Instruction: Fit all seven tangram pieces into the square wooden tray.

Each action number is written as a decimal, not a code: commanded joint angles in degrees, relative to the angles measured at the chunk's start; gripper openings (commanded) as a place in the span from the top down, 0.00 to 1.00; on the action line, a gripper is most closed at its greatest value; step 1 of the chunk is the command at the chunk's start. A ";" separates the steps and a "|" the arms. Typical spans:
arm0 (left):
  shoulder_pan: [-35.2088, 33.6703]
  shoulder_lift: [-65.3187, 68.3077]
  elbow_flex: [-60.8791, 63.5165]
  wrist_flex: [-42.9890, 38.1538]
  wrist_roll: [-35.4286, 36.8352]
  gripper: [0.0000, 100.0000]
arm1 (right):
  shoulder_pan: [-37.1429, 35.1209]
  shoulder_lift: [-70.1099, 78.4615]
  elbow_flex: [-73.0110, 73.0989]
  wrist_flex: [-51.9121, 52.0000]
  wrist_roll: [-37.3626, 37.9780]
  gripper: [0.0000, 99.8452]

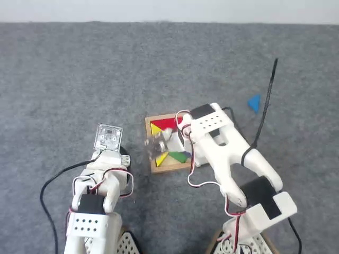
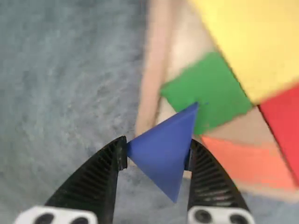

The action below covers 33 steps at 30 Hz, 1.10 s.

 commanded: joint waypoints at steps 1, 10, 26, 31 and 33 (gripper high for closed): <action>-0.26 -0.70 -0.48 0.09 0.26 0.99 | -0.22 -3.65 -0.18 -0.57 13.36 0.90; -0.26 -0.70 -0.48 0.09 0.26 0.99 | -0.40 -3.65 -0.18 -2.86 23.38 0.90; -0.26 -0.70 -0.48 0.09 0.26 0.99 | -0.57 -3.56 0.09 -3.38 33.05 0.83; -0.26 -0.70 -0.48 0.09 0.26 0.99 | -0.22 -3.56 0.09 -4.97 32.79 0.77; -0.26 -0.70 -0.48 0.09 0.26 0.99 | -0.13 -3.56 0.09 -5.76 32.79 0.77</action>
